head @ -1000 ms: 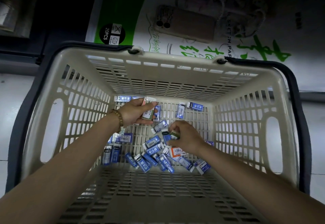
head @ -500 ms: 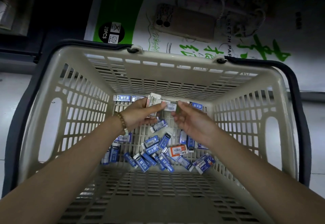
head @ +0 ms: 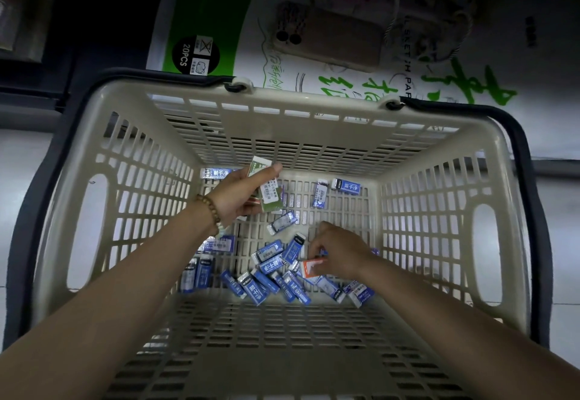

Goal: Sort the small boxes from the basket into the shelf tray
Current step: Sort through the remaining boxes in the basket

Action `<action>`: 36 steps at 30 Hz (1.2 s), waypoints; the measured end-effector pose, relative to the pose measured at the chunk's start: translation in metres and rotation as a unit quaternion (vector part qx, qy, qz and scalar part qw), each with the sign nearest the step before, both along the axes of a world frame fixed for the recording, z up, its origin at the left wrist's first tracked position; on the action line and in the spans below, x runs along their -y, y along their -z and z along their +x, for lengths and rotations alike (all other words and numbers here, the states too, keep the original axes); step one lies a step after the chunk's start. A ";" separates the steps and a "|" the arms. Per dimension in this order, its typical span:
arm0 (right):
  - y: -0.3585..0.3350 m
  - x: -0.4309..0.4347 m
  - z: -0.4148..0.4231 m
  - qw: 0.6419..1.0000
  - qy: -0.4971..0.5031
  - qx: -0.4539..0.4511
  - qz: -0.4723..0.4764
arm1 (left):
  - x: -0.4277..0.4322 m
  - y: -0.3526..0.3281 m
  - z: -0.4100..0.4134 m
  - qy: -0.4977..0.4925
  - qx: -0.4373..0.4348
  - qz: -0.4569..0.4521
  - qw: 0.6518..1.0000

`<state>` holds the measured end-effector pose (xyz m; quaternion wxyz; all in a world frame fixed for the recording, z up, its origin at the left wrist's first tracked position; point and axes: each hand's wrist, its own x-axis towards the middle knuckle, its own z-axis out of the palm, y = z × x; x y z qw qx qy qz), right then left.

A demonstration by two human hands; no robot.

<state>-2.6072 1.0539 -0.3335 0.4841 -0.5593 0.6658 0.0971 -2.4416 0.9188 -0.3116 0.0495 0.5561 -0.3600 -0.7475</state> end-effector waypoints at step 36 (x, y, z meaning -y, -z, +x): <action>-0.376 -0.002 -0.049 0.871 0.287 0.280 -0.283 | -0.034 -0.314 -0.051 0.066 -0.204 -0.142 0.966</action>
